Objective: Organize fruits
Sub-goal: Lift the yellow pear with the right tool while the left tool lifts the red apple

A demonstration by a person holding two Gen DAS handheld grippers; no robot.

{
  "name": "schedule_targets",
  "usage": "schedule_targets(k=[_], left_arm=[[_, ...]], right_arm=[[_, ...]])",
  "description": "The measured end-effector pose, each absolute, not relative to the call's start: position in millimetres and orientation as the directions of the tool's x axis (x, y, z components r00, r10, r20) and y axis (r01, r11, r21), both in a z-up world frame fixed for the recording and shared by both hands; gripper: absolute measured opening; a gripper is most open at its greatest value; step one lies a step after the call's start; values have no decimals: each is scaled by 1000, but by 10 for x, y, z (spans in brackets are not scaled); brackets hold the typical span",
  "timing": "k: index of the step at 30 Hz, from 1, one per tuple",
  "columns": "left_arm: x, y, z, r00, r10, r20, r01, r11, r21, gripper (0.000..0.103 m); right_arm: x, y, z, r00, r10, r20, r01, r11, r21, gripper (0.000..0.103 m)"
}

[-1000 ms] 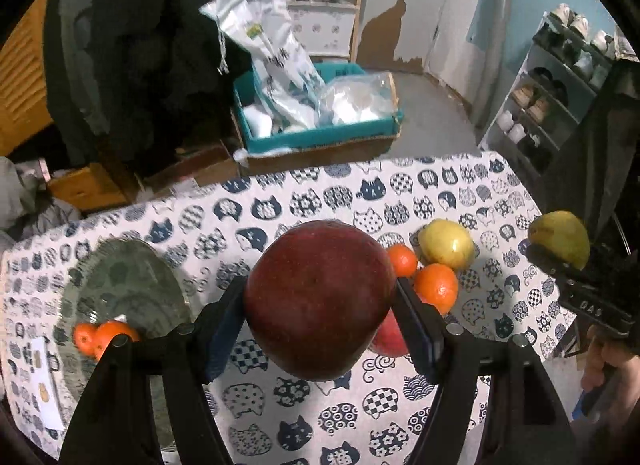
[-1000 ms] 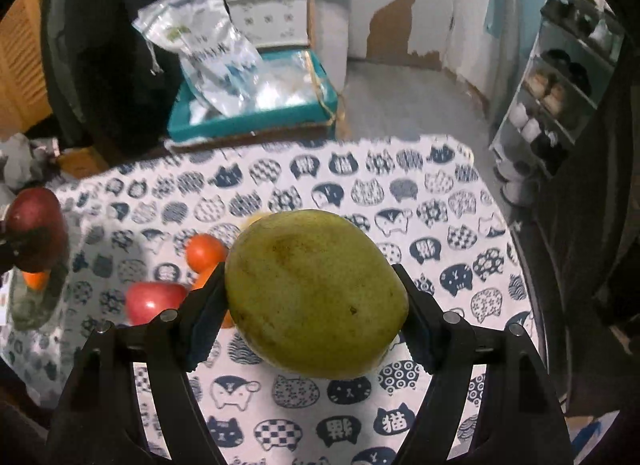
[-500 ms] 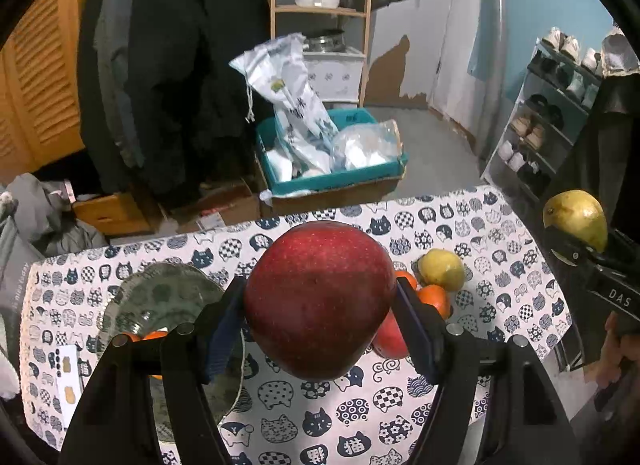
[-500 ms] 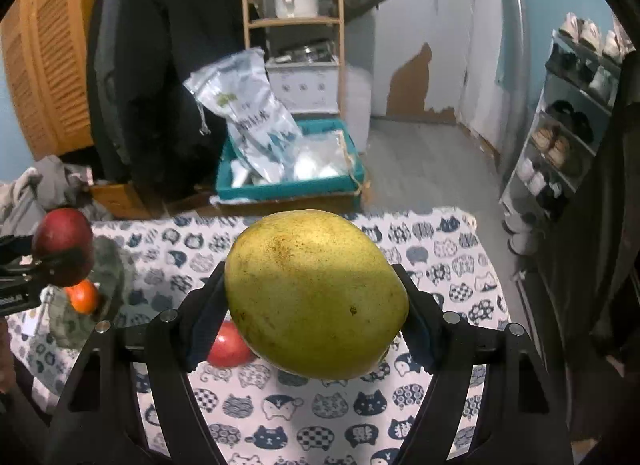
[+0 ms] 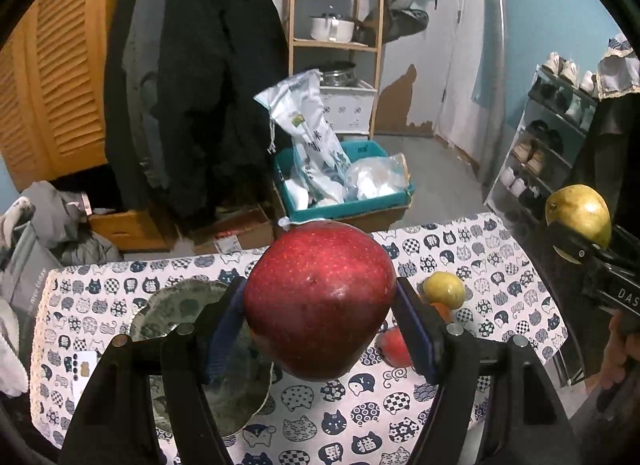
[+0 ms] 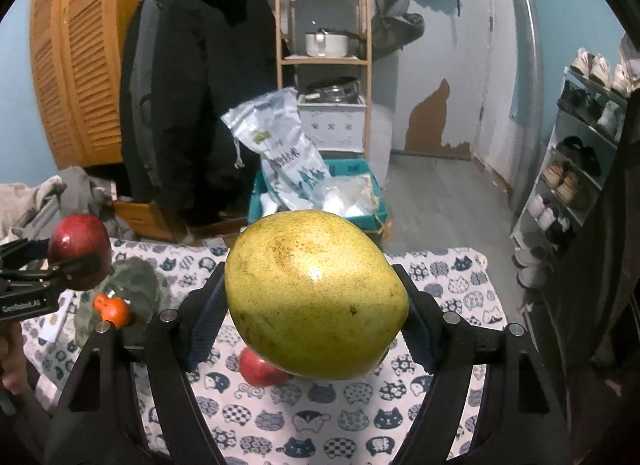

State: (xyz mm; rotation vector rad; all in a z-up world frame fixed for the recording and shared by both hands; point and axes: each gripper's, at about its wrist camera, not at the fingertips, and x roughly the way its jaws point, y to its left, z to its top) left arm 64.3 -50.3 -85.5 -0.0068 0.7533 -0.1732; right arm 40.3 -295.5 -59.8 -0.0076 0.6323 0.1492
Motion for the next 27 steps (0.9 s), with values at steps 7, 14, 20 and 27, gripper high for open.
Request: schedule_targets(k=[7,14,20,27], left_arm=[[556,-339,-750,740,-148,-656,132,989,-73,73],[504,-143,-713,752,-131,-646,103,991,-82,73],[487,47,-726,757,-103,-645,67,995,-79,73],[464,293,-781,755,-65,-653,16,997,-81,73]], right_arm=[[390,-2768,-462,810,164,-563,-175,984,35,77],[431,-2538,-366,813,198,-548,-215,976,33,77],[489,-2311,-329,807,227,-545,-249,968,34,77],[584,-1992,-337,789,266,-554,-294,955,39,77]])
